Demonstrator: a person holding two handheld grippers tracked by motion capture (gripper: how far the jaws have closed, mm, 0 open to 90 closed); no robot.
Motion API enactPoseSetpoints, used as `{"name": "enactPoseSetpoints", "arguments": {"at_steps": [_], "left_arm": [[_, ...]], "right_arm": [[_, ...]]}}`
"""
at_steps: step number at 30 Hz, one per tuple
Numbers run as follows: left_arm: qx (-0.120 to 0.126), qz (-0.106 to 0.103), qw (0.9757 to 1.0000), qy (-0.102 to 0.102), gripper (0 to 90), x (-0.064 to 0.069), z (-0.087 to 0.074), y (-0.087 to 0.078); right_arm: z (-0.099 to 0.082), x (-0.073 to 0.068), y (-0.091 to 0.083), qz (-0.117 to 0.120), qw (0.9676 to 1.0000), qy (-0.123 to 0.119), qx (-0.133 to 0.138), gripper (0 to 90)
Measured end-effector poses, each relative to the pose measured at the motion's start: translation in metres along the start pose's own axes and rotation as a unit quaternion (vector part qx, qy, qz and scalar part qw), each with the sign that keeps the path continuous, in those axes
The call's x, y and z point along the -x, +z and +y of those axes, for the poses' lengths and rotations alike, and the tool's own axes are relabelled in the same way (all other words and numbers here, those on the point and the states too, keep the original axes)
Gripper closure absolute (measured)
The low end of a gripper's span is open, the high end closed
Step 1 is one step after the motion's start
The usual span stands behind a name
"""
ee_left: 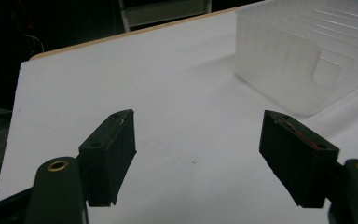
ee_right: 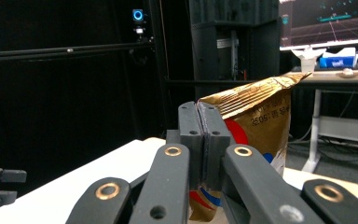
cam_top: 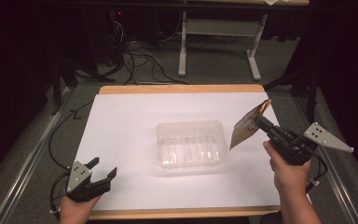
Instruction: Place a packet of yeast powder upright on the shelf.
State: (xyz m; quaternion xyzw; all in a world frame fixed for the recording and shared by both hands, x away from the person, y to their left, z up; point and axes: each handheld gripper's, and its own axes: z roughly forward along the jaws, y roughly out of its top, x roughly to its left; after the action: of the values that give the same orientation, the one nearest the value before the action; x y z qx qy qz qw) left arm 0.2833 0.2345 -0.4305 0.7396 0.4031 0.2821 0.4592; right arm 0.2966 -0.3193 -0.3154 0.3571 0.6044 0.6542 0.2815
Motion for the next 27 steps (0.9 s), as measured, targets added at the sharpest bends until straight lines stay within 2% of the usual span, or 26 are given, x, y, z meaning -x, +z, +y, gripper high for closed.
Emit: {"name": "enactPoseSetpoints", "arguments": {"at_steps": [8,11,27], "left_arm": [[0.000,-0.002,1.0000,0.001,27.1,0.000,0.000,0.000],[0.000,-0.002,1.0000,0.000,27.1,0.000,0.000,-0.001],[0.004,-0.001,1.0000,-0.003,26.3,-0.001,0.000,-0.001]], "right_arm": [[0.013,-0.014,0.018,0.022,0.9997,-0.005,0.008,90.0],[0.013,-0.018,0.024,0.028,0.9996,-0.004,0.007,90.0],[0.003,-0.058,0.076,0.083,0.9965,0.002,-0.005,90.0]]}}
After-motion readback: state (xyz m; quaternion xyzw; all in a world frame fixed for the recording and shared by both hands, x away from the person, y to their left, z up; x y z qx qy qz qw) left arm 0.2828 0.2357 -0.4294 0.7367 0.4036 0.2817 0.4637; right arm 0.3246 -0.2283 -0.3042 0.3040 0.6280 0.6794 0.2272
